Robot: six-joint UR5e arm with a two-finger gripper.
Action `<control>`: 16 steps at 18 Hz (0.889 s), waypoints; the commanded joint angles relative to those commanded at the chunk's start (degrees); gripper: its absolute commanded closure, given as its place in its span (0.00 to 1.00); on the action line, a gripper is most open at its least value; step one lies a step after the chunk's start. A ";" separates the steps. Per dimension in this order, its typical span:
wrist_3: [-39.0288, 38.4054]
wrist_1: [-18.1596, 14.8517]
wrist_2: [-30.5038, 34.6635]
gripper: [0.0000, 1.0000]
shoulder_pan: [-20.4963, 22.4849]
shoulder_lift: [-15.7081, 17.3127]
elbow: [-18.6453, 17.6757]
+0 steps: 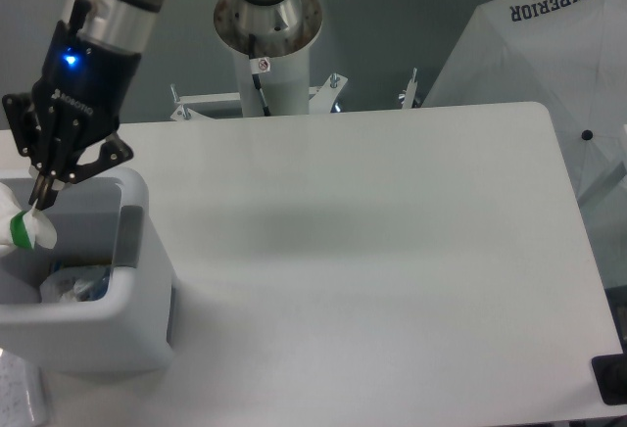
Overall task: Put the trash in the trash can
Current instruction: 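Lower the wrapper into the bin and open the gripper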
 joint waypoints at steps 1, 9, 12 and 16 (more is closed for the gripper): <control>0.96 0.00 0.09 0.89 -0.35 0.00 -0.18; 4.49 0.26 1.14 0.00 -0.27 0.44 0.43; 7.02 0.53 4.73 0.00 2.18 0.17 2.28; 7.65 0.61 12.82 0.00 8.68 0.35 2.28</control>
